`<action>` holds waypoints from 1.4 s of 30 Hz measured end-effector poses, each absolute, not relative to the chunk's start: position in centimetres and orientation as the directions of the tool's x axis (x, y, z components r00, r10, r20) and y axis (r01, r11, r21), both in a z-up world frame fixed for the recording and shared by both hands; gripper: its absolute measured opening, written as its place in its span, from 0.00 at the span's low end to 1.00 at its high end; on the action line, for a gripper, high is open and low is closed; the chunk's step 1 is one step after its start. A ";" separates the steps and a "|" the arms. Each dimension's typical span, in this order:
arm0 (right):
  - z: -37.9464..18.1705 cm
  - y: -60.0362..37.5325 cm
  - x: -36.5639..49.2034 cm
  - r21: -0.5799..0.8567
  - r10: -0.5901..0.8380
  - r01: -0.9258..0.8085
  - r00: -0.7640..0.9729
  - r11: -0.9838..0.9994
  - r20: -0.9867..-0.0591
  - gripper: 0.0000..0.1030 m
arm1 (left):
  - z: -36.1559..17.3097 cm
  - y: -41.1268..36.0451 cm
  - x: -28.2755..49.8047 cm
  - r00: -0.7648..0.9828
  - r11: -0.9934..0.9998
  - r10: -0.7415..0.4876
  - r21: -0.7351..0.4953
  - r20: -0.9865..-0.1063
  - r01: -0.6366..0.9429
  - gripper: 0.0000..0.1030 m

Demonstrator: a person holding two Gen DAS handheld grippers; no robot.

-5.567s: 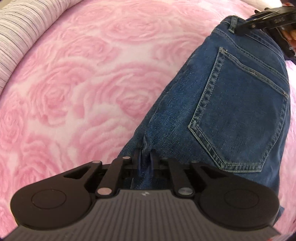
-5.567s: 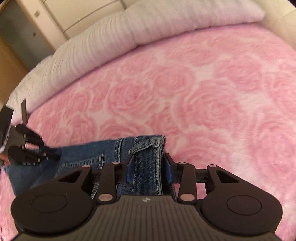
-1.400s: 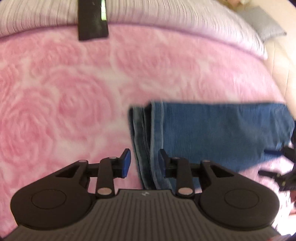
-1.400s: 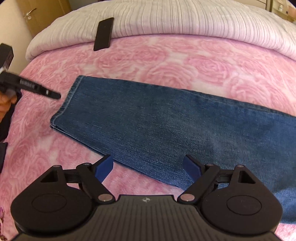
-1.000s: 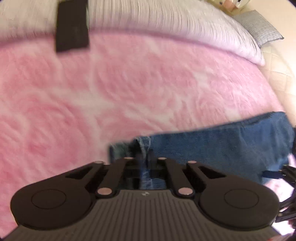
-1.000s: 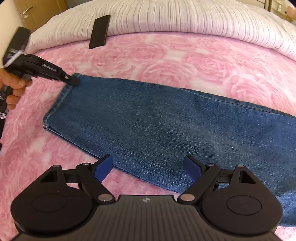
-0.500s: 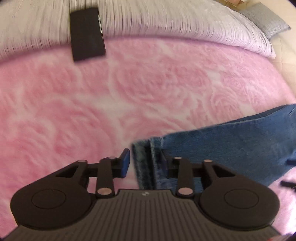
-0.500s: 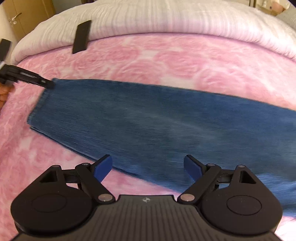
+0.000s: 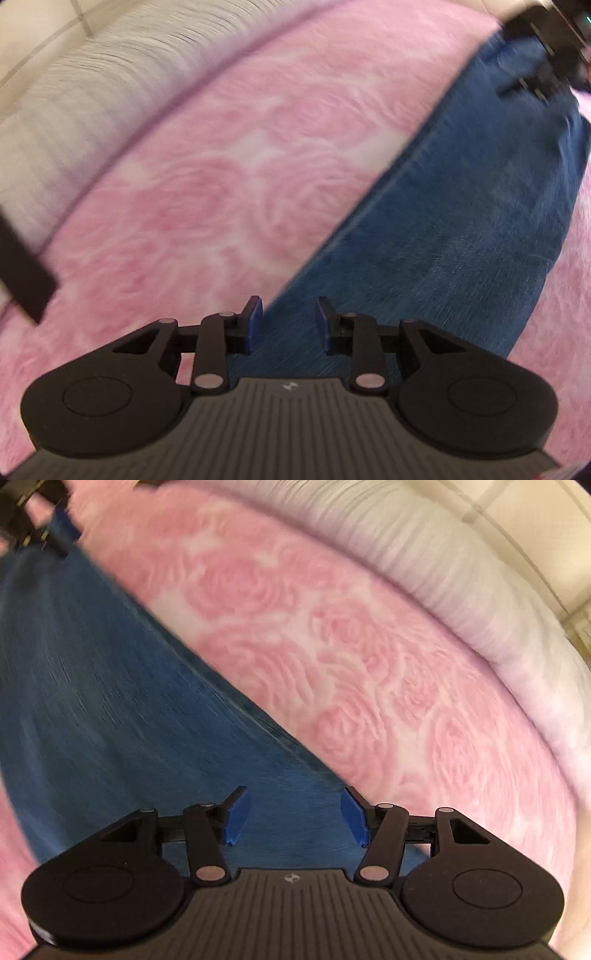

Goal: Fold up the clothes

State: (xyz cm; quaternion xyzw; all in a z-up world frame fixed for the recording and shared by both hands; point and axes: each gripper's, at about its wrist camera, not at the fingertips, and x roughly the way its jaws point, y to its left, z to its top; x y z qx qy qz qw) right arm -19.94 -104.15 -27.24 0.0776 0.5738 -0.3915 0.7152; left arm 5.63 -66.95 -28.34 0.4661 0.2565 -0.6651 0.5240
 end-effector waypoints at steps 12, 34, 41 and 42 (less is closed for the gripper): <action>-29.2 -109.4 -22.0 -0.173 -0.268 0.566 0.089 0.806 -0.959 0.06 | -28.9 -66.4 6.5 0.037 -0.284 -0.434 0.176 -0.900 0.943 0.00; -23.9 -98.6 -28.2 -0.184 -0.594 0.935 0.034 0.303 -0.804 0.58 | -25.5 -66.2 -2.9 0.009 -0.344 -0.540 0.231 -0.842 0.910 0.14; -25.9 -86.6 -32.0 -0.117 -0.532 0.991 -0.064 0.067 -0.844 0.65 | -25.4 -66.3 -17.3 -0.213 -0.618 -0.549 0.221 -0.808 0.754 0.29; -26.4 -86.0 -32.5 -0.105 -0.533 0.993 -0.062 0.050 -0.844 0.65 | -25.6 -66.2 -19.1 -0.240 -0.657 -0.538 0.223 -0.808 0.720 0.29</action>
